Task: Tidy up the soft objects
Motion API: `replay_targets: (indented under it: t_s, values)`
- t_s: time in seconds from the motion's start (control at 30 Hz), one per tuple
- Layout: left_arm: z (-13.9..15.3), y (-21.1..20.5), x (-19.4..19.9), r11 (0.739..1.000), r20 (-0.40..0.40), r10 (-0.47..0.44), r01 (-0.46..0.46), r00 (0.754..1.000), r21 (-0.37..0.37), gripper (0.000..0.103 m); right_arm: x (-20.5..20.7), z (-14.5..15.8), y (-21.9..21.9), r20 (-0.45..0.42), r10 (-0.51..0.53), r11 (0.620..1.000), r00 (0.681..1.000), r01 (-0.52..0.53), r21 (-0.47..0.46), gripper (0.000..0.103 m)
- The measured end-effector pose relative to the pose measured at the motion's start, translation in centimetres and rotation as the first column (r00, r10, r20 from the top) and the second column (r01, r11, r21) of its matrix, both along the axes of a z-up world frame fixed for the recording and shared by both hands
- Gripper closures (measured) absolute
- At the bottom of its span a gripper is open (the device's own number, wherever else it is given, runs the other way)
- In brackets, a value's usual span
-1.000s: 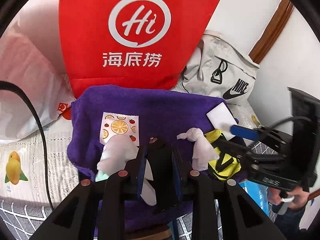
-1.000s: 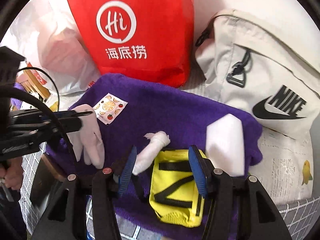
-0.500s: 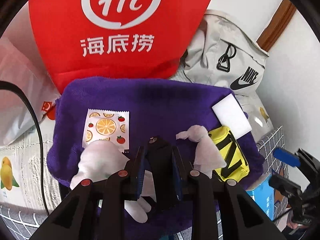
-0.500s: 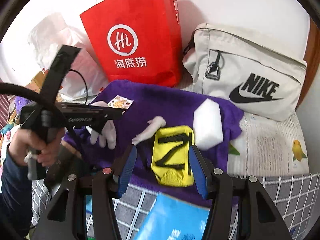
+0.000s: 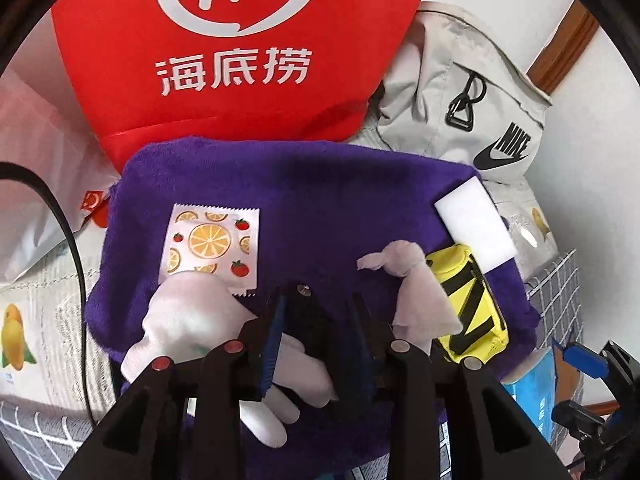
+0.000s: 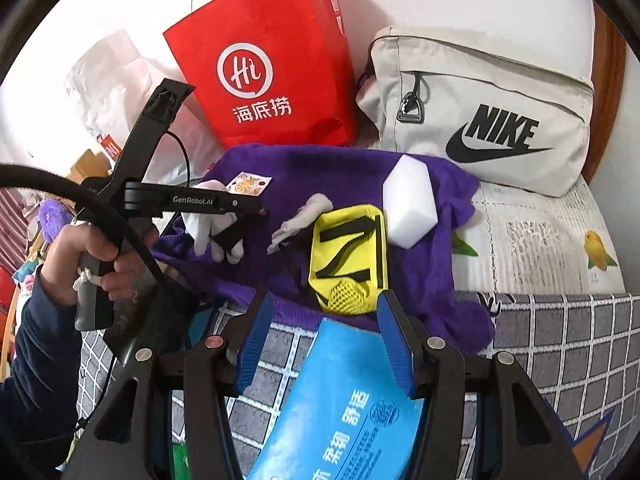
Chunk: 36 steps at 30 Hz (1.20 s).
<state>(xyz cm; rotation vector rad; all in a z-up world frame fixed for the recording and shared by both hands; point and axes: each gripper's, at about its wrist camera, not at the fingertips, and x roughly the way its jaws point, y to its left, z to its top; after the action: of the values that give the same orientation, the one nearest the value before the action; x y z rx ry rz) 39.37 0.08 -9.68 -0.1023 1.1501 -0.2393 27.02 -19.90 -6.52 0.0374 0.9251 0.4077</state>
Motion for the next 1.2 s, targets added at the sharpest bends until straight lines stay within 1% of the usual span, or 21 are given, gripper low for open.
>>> replay_targets:
  t_s: [0.27, 0.43, 0.57, 0.8, 0.87, 0.97, 1.07, 1.2]
  values:
    - [1.9, 0.5, -2.7, 1.000, 0.014, 0.014, -0.014, 1.000, -0.007, 0.072, -2.2, 0.7, -0.3, 0.005, -0.007, 1.000, 1.000, 0.007, 0.021, 0.049]
    - [3.6, 1.1, -6.0, 1.000, 0.040, 0.019, -0.019, 0.999, -0.020, 0.072, -4.5, 1.3, -0.2, 0.018, -0.006, 0.999, 1.000, 0.005, 0.037, 0.049]
    - [4.7, 1.5, -8.7, 1.000, 0.046, 0.022, -0.021, 0.999, -0.008, 0.072, -6.7, 1.6, 0.2, 0.029, -0.003, 0.999, 1.000, 0.002, 0.032, 0.049]
    - [6.4, 2.5, -14.3, 0.999, 0.095, 0.043, -0.044, 0.995, 0.008, 0.072, -10.7, 1.3, 1.2, 0.032, 0.020, 0.999, 0.999, -0.021, 0.033, 0.049]
    - [6.5, 2.7, -15.4, 0.999, 0.095, 0.050, -0.050, 0.994, 0.005, 0.072, -11.9, 1.0, 1.6, 0.029, 0.027, 0.999, 0.999, -0.028, 0.033, 0.049]
    - [6.3, 3.0, -17.2, 0.999, 0.086, 0.051, -0.049, 0.995, -0.021, 0.072, -13.4, 0.4, 2.3, 0.025, 0.055, 0.998, 0.998, -0.056, 0.027, 0.049]
    - [6.1, 3.1, -19.0, 0.998, 0.095, 0.063, -0.061, 0.993, -0.026, 0.072, -15.1, -0.3, 3.3, 0.029, 0.074, 0.997, 0.997, -0.074, -0.009, 0.049]
    - [5.5, 3.5, -21.9, 0.995, 0.102, 0.082, -0.076, 0.991, -0.063, 0.072, -16.5, -1.9, 4.2, 0.011, 0.098, 0.994, 0.995, -0.097, -0.046, 0.050]
